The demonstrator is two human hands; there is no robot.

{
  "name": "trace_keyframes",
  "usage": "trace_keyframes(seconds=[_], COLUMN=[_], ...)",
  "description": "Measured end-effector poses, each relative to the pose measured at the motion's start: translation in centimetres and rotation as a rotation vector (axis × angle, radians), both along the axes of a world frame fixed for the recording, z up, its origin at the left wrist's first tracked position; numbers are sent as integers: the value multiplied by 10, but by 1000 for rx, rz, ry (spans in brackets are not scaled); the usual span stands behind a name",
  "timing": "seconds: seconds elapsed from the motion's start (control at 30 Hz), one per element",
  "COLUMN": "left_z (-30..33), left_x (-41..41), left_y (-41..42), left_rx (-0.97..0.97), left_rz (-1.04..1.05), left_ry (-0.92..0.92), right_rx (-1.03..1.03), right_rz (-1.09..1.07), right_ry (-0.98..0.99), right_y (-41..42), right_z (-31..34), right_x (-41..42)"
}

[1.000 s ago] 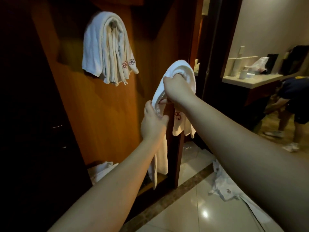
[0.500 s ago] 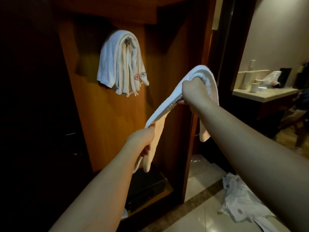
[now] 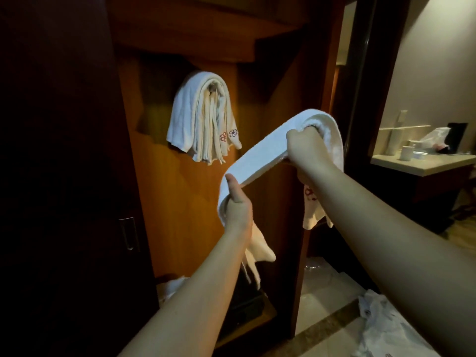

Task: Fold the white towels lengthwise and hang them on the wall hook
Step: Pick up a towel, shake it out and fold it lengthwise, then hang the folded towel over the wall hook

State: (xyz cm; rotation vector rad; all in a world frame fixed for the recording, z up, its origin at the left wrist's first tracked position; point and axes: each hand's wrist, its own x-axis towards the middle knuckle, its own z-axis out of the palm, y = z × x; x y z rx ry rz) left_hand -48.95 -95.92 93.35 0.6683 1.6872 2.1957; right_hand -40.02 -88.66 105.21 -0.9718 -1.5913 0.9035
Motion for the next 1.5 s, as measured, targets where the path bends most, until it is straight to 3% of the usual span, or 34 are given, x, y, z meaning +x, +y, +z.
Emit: trace_keyframes(seconds=[0.17, 0.3, 0.6, 0.73, 0.93, 1.1, 1.33, 1.5], left_z=[16, 36, 99, 124, 158, 185, 222, 254], left_x=[-25, -54, -113, -145, -204, -261, -332, -389], left_y=[-17, -17, -6, 12, 61, 93, 139, 185], left_rx=[-235, -151, -224, -172, -186, -122, -61, -126], left_rz=[269, 170, 358, 343, 409, 405, 349, 436], left_ry=[385, 321, 455, 523, 680, 602, 513, 509], right_rx=[123, 138, 271, 255, 85, 51, 398, 210], right_rz=[25, -3, 4, 63, 99, 261, 263, 385], right_ry=[-72, -136, -308, -209, 129, 85, -48, 74], right_y=[10, 26, 87, 121, 181, 225, 276, 338], right_z=[-13, -9, 3, 20, 36, 62, 115, 161], right_x=[8, 10, -26, -53, -108, -166, -225, -281])
